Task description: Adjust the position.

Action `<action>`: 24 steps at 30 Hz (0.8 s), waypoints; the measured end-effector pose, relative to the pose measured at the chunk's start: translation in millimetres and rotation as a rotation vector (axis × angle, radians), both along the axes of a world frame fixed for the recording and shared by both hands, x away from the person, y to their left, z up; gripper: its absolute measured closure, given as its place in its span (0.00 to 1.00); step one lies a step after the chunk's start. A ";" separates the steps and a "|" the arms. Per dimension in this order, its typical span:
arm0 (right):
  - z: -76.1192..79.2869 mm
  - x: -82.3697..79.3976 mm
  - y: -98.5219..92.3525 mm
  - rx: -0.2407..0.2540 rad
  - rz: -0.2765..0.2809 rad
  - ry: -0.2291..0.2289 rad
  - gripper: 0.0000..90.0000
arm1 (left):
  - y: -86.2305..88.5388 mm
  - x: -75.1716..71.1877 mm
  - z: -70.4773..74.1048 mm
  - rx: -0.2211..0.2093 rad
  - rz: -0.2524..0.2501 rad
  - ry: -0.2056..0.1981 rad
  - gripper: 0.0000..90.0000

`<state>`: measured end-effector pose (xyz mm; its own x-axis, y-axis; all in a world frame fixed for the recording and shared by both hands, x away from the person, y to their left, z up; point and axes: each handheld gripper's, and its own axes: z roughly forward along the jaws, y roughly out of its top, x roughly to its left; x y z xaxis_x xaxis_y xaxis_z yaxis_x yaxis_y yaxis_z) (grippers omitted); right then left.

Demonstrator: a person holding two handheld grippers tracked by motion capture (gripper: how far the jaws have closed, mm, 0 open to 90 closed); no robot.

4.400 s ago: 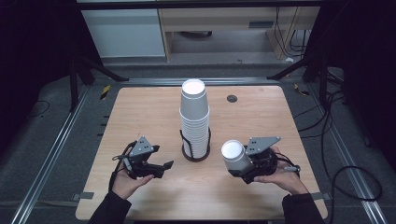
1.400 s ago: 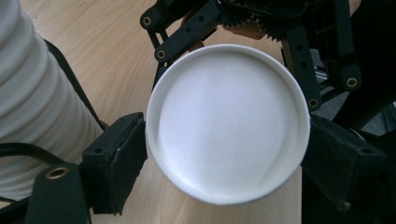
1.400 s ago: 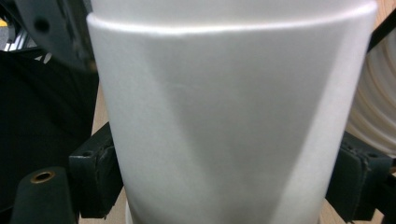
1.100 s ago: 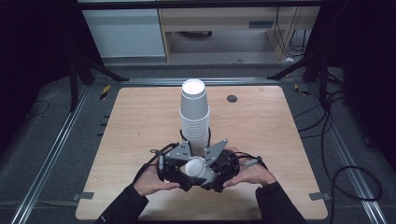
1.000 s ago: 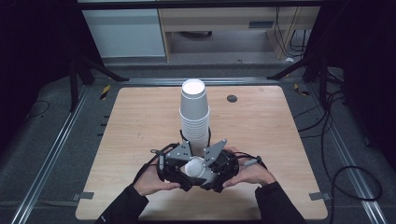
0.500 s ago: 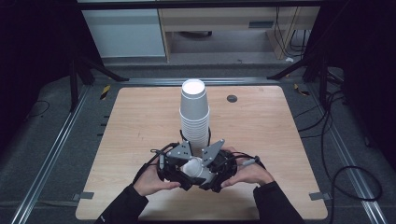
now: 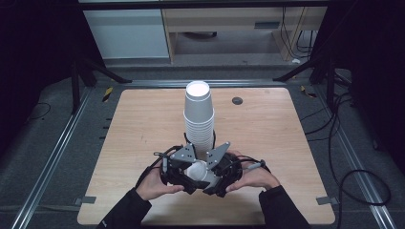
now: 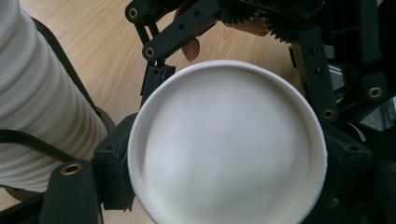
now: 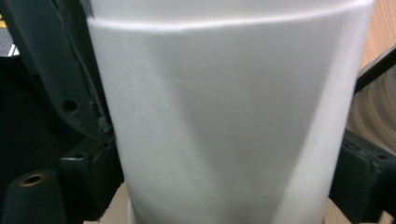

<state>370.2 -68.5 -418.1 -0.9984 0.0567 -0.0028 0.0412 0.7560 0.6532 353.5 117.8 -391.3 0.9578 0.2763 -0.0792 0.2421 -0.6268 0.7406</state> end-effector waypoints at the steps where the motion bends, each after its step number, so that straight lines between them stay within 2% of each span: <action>1: 0.0 0.0 0.0 0.000 0.000 0.000 0.11 | 0.0 0.0 0.0 0.000 0.000 0.000 0.25; 6: 2.9 1.1 -0.4 0.018 -0.024 0.018 0.07 | 3.1 0.5 0.9 0.004 0.010 -0.007 0.25; 12: 8.9 1.8 -5.2 0.038 -0.042 0.000 0.06 | 6.8 2.0 2.4 0.000 0.011 -0.009 0.25; 20: 24.1 2.4 -24.6 0.079 -0.083 -0.027 0.06 | 15.1 3.4 5.2 -0.011 0.028 -0.007 0.24; 22: 28.9 3.3 -35.2 0.109 -0.114 -0.035 0.06 | 18.3 4.2 6.2 -0.017 0.038 -0.010 0.24; 23: 28.9 3.3 -35.2 0.109 -0.114 -0.035 0.06 | 18.3 4.2 6.2 -0.017 0.038 -0.010 0.24; 24: 30.8 3.3 -42.0 0.126 -0.141 -0.038 0.06 | 19.8 4.5 6.6 -0.022 0.042 -0.012 0.24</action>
<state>373.4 -110.5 -387.3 -0.9798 0.1984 -0.0241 0.1146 0.6563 0.7457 357.9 137.7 -384.6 0.9463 0.3146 -0.0747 0.2591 -0.5997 0.7571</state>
